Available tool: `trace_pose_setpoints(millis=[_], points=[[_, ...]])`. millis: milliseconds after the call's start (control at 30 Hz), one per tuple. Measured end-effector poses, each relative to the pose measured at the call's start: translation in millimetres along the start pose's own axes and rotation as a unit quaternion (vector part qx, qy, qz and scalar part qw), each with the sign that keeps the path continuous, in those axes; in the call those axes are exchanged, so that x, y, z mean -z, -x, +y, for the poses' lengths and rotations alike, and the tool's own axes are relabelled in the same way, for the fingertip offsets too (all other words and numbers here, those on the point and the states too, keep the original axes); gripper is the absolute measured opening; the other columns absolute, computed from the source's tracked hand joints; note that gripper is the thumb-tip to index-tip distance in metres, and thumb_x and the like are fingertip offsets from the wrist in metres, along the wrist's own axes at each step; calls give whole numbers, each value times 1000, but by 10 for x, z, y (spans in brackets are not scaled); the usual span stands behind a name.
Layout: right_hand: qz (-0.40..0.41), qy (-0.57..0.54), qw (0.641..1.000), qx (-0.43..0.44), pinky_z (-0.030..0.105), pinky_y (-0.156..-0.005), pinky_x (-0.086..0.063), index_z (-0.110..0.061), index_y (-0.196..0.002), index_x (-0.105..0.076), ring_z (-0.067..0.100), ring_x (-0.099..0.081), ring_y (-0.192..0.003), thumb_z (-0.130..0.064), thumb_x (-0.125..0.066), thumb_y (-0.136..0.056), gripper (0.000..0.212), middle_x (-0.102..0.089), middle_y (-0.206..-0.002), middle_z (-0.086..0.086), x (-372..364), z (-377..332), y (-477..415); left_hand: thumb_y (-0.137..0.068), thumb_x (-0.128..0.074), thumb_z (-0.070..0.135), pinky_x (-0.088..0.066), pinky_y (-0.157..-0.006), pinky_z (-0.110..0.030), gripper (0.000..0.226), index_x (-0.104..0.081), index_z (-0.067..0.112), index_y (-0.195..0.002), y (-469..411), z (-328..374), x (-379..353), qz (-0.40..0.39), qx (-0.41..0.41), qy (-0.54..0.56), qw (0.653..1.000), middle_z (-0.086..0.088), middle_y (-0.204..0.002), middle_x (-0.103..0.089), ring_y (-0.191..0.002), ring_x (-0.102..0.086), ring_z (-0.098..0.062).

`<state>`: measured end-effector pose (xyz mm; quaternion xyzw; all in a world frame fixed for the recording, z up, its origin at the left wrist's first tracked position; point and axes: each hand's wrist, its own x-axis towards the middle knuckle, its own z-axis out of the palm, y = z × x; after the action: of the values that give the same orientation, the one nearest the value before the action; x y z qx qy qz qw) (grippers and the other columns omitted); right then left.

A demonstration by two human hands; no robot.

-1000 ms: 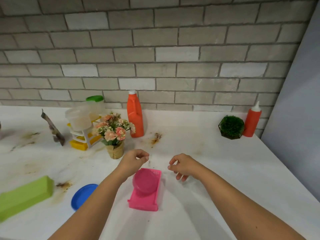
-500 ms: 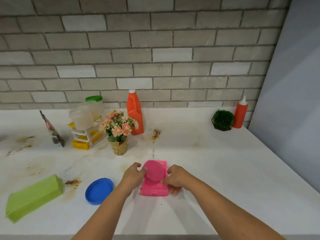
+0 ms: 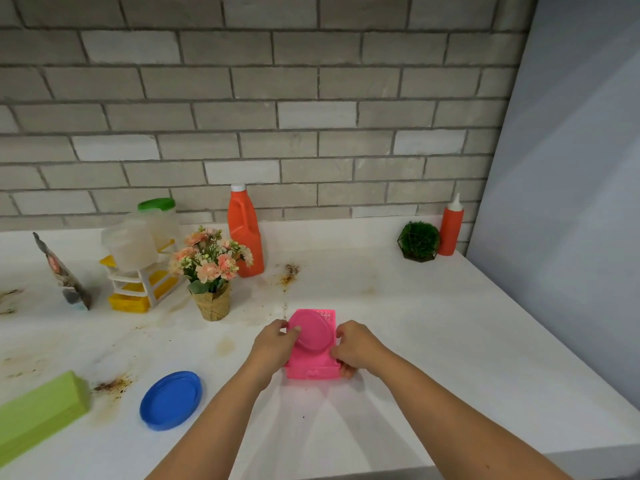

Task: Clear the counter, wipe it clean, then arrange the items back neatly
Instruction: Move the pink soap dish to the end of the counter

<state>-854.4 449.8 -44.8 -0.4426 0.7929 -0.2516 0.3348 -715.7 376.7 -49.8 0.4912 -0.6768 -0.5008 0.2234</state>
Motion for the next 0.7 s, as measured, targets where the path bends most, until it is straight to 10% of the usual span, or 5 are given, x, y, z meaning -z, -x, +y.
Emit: trace_pose_setpoints(millis=[700], points=[[128, 26, 988, -80, 27, -54, -52, 1, -130, -44, 17, -53, -48, 1, -44, -90, 40, -52, -67, 6, 2091, 1348, -564, -92, -50, 21, -51, -91, -46, 31, -53, 6, -119, -988, 1246, -2204, -102, -24, 86, 991, -20, -112, -62, -94, -63, -28]])
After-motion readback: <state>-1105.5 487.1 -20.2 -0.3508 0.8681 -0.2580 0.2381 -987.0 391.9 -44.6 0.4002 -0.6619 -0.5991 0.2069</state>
